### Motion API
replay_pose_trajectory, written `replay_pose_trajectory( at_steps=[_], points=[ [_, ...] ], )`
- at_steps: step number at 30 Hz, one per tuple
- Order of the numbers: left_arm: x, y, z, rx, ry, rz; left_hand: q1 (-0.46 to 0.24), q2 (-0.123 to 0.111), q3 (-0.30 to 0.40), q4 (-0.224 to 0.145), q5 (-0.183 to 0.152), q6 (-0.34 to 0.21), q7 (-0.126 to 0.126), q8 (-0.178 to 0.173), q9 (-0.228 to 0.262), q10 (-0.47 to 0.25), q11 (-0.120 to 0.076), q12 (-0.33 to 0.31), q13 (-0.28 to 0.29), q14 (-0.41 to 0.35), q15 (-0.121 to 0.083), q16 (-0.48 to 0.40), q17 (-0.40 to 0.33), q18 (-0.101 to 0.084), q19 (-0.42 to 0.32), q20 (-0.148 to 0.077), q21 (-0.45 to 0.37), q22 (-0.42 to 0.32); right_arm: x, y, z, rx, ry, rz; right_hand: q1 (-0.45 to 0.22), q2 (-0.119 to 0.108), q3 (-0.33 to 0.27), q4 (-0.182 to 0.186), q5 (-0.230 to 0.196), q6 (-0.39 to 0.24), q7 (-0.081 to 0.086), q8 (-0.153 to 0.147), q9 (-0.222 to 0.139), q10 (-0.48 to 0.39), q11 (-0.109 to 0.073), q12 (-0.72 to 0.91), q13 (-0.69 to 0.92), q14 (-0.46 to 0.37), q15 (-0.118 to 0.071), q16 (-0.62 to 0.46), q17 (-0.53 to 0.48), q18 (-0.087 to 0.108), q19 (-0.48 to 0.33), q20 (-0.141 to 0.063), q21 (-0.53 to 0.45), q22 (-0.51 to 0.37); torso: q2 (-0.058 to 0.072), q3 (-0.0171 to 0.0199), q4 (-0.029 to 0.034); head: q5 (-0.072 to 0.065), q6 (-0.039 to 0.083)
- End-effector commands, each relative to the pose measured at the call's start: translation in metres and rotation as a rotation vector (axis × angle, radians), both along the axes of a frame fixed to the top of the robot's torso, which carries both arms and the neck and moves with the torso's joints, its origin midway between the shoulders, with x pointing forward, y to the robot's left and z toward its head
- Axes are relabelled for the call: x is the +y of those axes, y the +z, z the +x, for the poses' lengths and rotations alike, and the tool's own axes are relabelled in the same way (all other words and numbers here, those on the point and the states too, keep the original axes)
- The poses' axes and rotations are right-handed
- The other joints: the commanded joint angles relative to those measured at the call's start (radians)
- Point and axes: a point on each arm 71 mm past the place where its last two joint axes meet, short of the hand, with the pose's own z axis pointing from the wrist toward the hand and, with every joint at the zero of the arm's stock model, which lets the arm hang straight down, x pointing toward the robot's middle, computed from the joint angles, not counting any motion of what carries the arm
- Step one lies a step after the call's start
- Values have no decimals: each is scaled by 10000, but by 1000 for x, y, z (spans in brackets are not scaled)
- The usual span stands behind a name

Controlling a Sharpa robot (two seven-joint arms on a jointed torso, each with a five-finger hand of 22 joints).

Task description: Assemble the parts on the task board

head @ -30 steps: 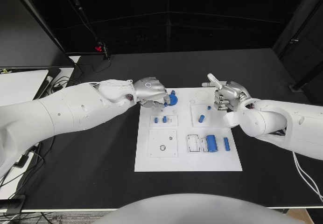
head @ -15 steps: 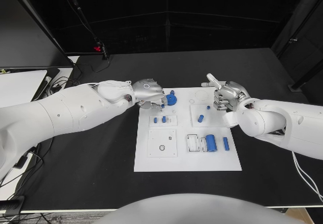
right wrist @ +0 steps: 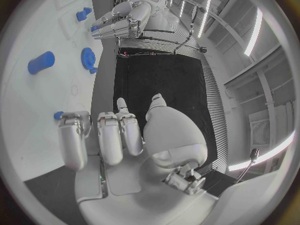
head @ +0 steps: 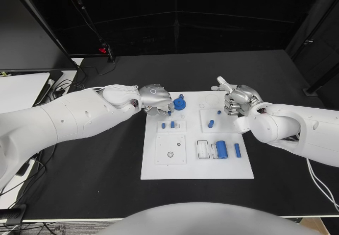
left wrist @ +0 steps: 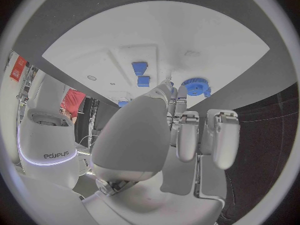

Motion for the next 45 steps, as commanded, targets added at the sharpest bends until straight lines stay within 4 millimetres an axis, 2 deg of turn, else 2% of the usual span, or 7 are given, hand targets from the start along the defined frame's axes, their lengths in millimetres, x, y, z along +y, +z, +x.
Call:
replay_pose_trajectory(
  at_steps=[1, 16, 28, 35, 38, 45],
  points=[
    [-1, -1, 1, 191, 86, 94, 8, 20, 43, -1, 66, 145, 141, 37, 46, 18, 35, -36, 5, 1053, 91, 8, 2635, -66, 1043, 51, 31, 2634, 2, 1, 0, -83, 102, 43, 81, 38, -38, 7, 46, 37, 11, 20, -14, 1058, 55, 25, 2633, 1021, 20, 24, 2635, -70, 1038, 13, 30, 2635, 0, -4, -10, 7, -23],
    [-8, -4, 2, 409, 95, 290, 8, 12, 64, -2, 67, 138, 157, 26, 40, 18, 48, -52, 4, 1053, 106, 8, 2635, -66, 1043, 63, 31, 2634, 2, 1, 0, -91, 111, 48, 93, 32, -40, 4, 53, 34, 11, 20, -16, 1058, 56, 25, 2633, 1021, 22, 24, 2635, -70, 1038, 16, 30, 2635, 0, -1, -8, -32, -31],
    [-6, -6, 5, 528, 271, 445, 22, -37, 75, -17, 63, 161, 157, 29, 41, 36, 51, -65, 6, 1053, 117, 8, 2635, -66, 1043, 79, 31, 2634, 2, 2, 0, -92, 123, 56, 100, 28, -44, 6, 61, 34, 13, 22, -17, 1058, 57, 25, 2633, 1021, 25, 24, 2635, -70, 1038, 18, 30, 2635, 0, 4, 2, -34, -54],
    [-5, -6, 6, 569, 344, 507, 26, -40, 84, -17, 65, 175, 158, 33, 42, 53, 49, -63, 8, 1053, 118, 8, 2635, -66, 1043, 84, 31, 2634, 2, 1, 0, -88, 114, 50, 100, 27, -46, 8, 64, 32, 15, 22, -18, 1058, 58, 25, 2633, 1021, 26, 24, 2635, -70, 1038, 19, 30, 2635, -2, -8, -1, -47, -78],
    [-6, -7, 7, 598, 350, 541, 26, -40, 89, -15, 65, 182, 159, 35, 43, 63, 50, -63, 9, 1053, 119, 8, 2635, -66, 1043, 87, 31, 2634, 2, 1, 0, -87, 120, 53, 100, 27, -46, 8, 64, 32, 15, 22, -18, 1058, 58, 25, 2633, 1021, 26, 24, 2635, -70, 1038, 19, 30, 2635, -2, -7, -16, -25, -82],
    [-7, -8, 7, 729, 321, 656, 22, -37, 94, -10, 65, 186, 160, 36, 43, 68, 51, -65, 9, 1053, 120, 8, 2635, -66, 1043, 90, 31, 2634, 2, 1, 0, -87, 96, 40, 100, 27, -46, 8, 64, 32, 15, 22, -18, 1058, 58, 25, 2633, 1021, 26, 24, 2635, -70, 1038, 19, 30, 2635, -1, 3, -1, -25, -113]
  ],
)
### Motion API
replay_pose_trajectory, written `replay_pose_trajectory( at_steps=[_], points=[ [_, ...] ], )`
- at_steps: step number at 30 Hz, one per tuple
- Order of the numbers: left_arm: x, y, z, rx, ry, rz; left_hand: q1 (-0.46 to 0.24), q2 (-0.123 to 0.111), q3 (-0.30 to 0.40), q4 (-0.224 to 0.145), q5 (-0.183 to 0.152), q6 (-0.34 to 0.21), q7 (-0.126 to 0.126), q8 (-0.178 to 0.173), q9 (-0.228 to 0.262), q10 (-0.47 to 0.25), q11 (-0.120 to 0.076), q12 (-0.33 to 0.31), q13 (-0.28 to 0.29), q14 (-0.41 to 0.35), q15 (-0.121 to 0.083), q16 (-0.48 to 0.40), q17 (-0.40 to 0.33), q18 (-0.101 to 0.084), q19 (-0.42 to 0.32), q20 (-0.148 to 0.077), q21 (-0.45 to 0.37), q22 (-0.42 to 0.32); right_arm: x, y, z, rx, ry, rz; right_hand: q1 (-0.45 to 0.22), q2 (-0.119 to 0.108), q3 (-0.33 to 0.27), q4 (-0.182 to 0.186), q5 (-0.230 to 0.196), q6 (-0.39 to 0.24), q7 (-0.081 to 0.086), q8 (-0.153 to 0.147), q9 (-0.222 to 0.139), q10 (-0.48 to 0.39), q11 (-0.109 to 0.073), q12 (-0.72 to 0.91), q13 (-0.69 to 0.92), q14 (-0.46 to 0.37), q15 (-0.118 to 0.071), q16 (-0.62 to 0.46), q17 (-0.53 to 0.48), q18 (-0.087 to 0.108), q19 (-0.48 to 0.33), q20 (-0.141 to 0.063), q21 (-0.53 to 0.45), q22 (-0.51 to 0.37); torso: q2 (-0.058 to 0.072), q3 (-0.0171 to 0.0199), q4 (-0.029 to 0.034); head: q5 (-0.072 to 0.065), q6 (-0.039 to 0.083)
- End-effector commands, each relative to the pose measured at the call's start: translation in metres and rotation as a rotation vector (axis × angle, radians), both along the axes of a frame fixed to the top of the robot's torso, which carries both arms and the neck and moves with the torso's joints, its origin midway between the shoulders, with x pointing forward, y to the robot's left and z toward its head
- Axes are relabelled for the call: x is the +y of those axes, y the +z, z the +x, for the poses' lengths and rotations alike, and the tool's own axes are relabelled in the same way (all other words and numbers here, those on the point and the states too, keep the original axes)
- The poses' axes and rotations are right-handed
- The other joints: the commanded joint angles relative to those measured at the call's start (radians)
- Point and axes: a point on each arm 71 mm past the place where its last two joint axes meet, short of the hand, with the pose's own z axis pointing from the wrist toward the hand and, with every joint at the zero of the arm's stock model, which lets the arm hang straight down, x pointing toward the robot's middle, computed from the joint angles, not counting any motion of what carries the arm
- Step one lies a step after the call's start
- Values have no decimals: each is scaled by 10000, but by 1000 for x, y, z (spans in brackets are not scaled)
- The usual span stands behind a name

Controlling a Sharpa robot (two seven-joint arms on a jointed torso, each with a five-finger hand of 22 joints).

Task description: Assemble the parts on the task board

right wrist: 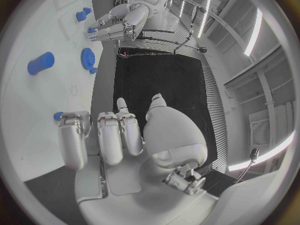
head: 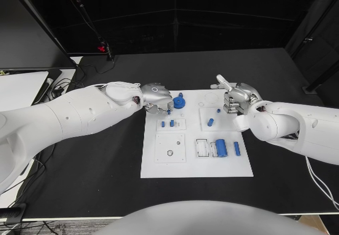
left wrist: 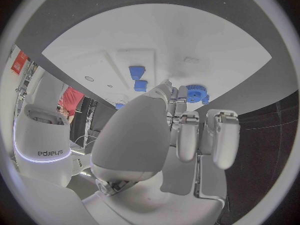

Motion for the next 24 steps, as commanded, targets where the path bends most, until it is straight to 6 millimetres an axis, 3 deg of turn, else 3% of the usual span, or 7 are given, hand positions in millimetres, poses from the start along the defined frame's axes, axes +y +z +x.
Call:
replay_pose_trajectory(
  at_steps=[1, 24],
  points=[
    [-1, -4, -1, 288, 20, 231, 15, 44, 69, 17, 34, 130, 68, 37, -9, 33, 17, -66, 9, 1063, 62, 9, 2635, -66, 1043, 90, 31, 2634, 1, 1, 0, -84, 86, 36, 100, 27, -46, 7, 64, 32, 15, 21, -10, 1058, 58, 25, 2632, 1021, 26, 24, 2634, -70, 1038, 19, 30, 2635, -1, 5, -1, 12, -17],
    [-3, -9, -2, 602, -163, 420, -68, 10, 79, 38, -63, 118, 83, 10, -24, -31, 50, -148, -1, 1063, 92, 9, 2635, -66, 1043, 122, 31, 2634, 1, 1, 0, -92, 75, 30, 102, 28, -50, 13, 70, 37, 18, 26, -10, 1058, 60, 25, 2632, 1021, 28, 24, 2634, -70, 1038, 22, 30, 2635, -6, 6, -1, -6, -26]
  ],
)
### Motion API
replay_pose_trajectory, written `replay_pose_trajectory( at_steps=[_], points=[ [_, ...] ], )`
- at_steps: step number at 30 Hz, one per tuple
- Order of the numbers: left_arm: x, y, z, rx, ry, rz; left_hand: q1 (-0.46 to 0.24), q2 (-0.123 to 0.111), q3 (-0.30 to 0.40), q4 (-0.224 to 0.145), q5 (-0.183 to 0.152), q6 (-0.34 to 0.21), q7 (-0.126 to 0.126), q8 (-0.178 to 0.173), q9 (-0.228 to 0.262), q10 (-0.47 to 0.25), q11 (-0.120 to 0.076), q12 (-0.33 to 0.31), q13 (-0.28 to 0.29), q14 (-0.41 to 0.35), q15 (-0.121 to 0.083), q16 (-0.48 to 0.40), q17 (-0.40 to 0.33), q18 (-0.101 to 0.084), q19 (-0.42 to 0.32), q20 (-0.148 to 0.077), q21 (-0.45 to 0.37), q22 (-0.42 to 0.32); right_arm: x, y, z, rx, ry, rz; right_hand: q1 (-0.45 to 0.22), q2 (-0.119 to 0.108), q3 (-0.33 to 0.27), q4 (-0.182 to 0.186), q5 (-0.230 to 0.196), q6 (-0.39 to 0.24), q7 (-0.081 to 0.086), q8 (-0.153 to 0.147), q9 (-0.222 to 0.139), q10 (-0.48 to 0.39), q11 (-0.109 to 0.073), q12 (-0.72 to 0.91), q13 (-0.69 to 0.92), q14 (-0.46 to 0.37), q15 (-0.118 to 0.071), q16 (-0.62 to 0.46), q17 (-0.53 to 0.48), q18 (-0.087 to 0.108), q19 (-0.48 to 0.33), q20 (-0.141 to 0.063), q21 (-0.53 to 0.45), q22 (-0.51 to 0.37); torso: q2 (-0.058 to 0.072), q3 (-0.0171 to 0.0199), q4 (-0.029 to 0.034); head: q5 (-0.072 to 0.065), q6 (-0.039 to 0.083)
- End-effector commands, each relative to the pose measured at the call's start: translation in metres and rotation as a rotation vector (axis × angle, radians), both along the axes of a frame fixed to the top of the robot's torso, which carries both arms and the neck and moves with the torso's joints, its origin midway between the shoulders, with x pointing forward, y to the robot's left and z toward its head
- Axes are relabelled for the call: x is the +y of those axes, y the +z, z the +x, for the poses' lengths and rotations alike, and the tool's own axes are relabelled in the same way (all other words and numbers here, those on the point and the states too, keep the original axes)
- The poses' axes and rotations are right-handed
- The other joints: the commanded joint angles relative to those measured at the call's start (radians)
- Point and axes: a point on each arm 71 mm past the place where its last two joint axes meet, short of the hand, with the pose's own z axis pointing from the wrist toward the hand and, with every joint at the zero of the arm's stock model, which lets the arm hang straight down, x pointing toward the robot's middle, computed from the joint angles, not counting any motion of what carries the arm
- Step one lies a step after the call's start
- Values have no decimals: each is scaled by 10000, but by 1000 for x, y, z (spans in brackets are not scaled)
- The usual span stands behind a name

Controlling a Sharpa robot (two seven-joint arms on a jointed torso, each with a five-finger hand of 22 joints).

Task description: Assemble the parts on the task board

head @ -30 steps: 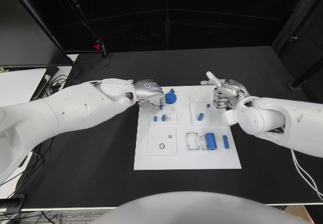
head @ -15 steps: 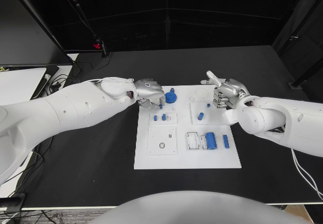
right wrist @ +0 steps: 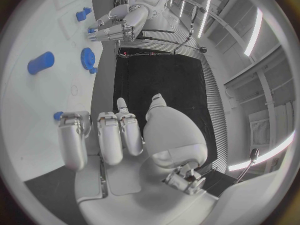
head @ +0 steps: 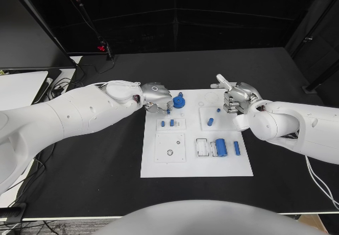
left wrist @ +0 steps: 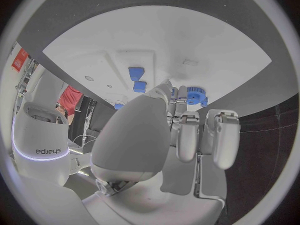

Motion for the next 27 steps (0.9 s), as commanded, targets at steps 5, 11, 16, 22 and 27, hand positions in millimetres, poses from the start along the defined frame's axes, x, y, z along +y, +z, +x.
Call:
replay_pose_trajectory(
  at_steps=[5, 11, 16, 22, 27],
  points=[
    [-3, -8, -6, 357, -397, 238, -99, 37, 53, 7, -69, 85, 50, 6, 19, -36, 51, -45, 0, 1028, 60, 9, 2635, -65, 1042, 52, 31, 2634, 1, 1, 0, -91, 65, 26, 102, 28, -50, 13, 70, 37, 18, 26, -12, 1058, 60, 25, 2633, 1021, 28, 24, 2635, -71, 1038, 22, 30, 2635, 0, 4, 3, 0, 17],
    [-4, -7, -6, 322, -508, 187, -96, 32, 57, 0, -75, 85, 51, 4, 18, -40, 51, -50, 0, 1028, 62, 9, 2635, -65, 1042, 55, 31, 2634, 1, 1, 0, -95, 53, 19, 102, 28, -50, 13, 70, 37, 18, 26, -12, 1058, 60, 25, 2633, 1021, 28, 24, 2635, -71, 1038, 22, 30, 2635, 1, 2, 0, -2, 30],
    [-4, -7, -7, 240, -596, 109, -73, 14, 68, -20, -78, 92, 60, 4, 16, -25, 48, -52, 5, 1028, 64, 9, 2635, -65, 1042, 61, 31, 2634, 0, 1, 1, -95, 36, 11, 102, 28, -50, 13, 70, 37, 18, 26, -12, 1058, 60, 25, 2633, 1021, 28, 24, 2635, -71, 1038, 22, 30, 2635, 3, 2, 3, -6, 24],
    [-4, -6, -8, 89, -693, -20, -13, -41, 98, -42, -69, 58, 89, -28, -4, 44, 52, -44, 12, 1028, 69, 9, 2635, -65, 1042, 73, 31, 2634, 0, 1, 1, -94, 22, 3, 102, 28, -50, 13, 70, 37, 18, 26, -12, 1058, 60, 25, 2633, 1021, 28, 24, 2635, -71, 1038, 22, 30, 2635, 2, 1, 7, -11, 39],
    [-4, -5, -8, -4, -740, -95, 11, -82, 118, -37, -67, -11, 119, -75, -31, 63, 66, -56, 11, 1028, 80, 9, 2635, -65, 1042, 82, 31, 2634, 0, 1, 1, -94, 20, 1, 102, 28, -50, 13, 70, 37, 18, 26, -12, 1058, 60, 25, 2633, 1021, 28, 24, 2635, -71, 1038, 22, 30, 2635, 1, 2, 2, -2, 43]
  ],
)
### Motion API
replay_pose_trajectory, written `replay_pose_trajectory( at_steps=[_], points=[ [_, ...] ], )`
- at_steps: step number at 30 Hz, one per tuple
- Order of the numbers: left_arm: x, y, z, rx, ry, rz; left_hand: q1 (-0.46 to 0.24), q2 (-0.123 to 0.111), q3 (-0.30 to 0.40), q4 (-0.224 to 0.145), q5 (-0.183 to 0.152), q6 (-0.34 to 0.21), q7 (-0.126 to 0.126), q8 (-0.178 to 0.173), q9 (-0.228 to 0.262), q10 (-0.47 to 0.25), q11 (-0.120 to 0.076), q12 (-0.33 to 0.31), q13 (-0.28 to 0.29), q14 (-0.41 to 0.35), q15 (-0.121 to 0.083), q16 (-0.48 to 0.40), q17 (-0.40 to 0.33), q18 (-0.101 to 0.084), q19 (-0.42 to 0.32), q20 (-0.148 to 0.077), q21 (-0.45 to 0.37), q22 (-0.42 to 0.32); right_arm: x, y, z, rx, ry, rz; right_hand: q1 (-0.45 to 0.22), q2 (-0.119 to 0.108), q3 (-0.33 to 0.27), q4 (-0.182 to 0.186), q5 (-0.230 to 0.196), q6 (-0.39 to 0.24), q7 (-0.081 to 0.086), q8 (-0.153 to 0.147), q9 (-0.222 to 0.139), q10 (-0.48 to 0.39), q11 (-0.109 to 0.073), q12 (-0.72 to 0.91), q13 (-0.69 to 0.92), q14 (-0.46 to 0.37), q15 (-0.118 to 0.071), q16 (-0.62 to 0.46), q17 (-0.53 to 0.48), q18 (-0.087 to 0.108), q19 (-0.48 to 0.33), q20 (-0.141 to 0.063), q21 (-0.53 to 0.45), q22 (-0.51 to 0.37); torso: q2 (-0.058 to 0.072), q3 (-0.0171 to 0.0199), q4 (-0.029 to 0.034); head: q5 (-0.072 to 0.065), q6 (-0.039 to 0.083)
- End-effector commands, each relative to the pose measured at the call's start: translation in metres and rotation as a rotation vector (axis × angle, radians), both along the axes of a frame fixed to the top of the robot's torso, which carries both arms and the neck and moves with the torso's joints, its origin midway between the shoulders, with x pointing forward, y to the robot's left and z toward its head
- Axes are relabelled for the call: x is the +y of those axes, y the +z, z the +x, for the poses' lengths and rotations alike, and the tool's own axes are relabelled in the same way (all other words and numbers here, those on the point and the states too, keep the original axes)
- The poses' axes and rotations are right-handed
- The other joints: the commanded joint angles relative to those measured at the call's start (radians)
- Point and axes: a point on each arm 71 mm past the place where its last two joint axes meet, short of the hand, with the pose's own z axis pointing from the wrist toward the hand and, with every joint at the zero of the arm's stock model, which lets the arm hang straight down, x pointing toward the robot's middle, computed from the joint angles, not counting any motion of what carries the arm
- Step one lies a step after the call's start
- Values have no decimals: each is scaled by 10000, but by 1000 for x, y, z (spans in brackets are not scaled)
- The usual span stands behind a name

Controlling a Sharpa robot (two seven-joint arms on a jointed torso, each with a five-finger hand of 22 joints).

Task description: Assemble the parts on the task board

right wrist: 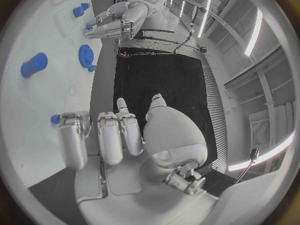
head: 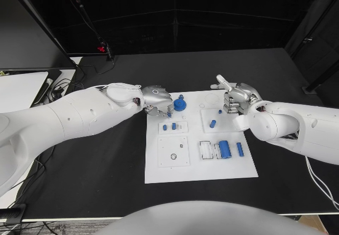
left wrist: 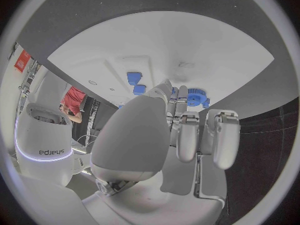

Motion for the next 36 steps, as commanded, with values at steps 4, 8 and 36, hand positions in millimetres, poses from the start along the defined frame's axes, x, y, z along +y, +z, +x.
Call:
replay_pose_trajectory(
  at_steps=[4, 8, 36],
  points=[
    [-2, 0, -3, -129, -396, -103, 103, -92, 105, 13, 12, -109, 69, -38, -56, 62, 38, -58, 12, 1028, 90, 8, 2635, -65, 1042, 92, 31, 2634, 1, 1, 0, -91, 45, 13, 102, 28, -50, 13, 35, 37, 18, 26, -12, 1058, 60, 25, 2633, 1021, 28, 24, 2629, -71, 1038, 22, 30, 2635, -4, 0, 1, 5, 9],
    [-2, 1, -4, -245, -449, -196, 160, -74, 158, 0, 25, -122, 72, -49, -70, 123, 30, -46, 15, 1028, 92, 8, 2635, -65, 1042, 98, 31, 2634, 1, 1, 0, -87, 51, 15, 102, 28, -50, 13, 35, 37, 18, 26, -12, 1058, 60, 25, 2633, 1021, 28, 24, 2629, -71, 1038, 22, 30, 2635, 1, 1, -3, 6, 17],
    [-2, 25, -8, -1286, -850, -402, 437, -199, 346, -58, 181, 3, 50, 0, -81, 445, -21, -23, 9, 1028, 63, 8, 2635, -65, 1042, 97, 31, 2634, 1, 1, 0, -84, 33, 6, 112, 37, -53, 19, 47, 51, 23, 37, -12, 1058, 67, 25, 2633, 1021, 34, 24, 2629, -71, 1038, 29, 30, 2635, -3, 1, -4, 5, 50]
  ],
)
